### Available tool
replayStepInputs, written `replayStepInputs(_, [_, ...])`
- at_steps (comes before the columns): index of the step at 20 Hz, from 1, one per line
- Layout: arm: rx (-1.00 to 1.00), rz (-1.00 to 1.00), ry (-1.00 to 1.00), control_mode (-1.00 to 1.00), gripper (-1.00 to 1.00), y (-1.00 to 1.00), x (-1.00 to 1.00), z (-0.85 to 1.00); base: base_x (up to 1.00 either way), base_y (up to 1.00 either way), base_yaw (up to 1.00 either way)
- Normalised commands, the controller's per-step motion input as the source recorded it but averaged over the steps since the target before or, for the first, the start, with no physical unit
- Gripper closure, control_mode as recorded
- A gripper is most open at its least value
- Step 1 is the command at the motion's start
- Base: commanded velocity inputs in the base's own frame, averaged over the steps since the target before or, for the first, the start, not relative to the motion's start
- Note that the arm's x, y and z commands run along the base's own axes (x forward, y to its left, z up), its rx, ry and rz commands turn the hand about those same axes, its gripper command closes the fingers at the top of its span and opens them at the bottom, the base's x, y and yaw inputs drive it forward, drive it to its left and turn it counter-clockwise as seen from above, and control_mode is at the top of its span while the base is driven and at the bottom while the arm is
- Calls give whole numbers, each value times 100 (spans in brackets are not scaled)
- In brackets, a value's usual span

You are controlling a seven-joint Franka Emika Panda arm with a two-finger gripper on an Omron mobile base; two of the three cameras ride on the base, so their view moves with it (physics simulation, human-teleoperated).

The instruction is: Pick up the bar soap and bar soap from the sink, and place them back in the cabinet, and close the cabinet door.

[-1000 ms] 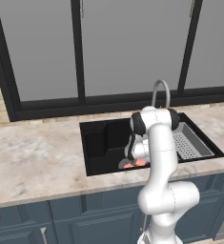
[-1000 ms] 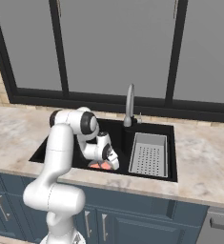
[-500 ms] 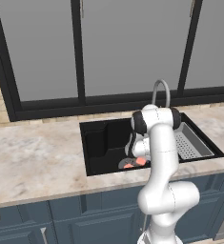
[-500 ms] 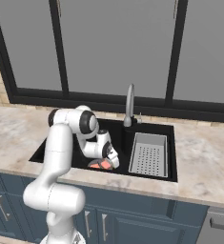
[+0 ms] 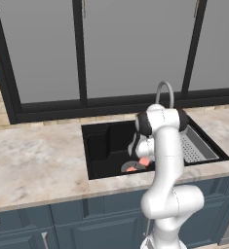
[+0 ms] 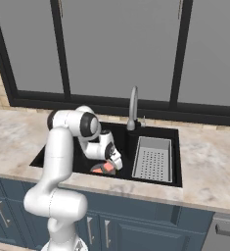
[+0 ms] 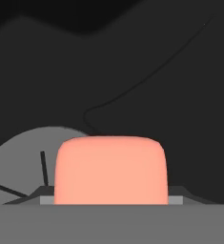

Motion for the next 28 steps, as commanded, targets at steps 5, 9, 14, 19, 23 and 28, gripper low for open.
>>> replayStepInputs(5, [0,0,0,-100,100,1,0,42,0,0,0])
replayStepInputs(9, [0,1,0,-100,100,5,-4,35,0,0,0])
replayStepInputs(14, [0,5,0,-100,100,9,-18,33,0,0,0])
replayStepInputs(19, [0,8,0,-100,100,20,-16,29,0,0,0])
replayStepInputs(23, [0,11,0,-100,100,21,-23,25,0,0,0])
replayStepInputs(28, [0,16,0,-100,100,22,-24,35,0,0,0])
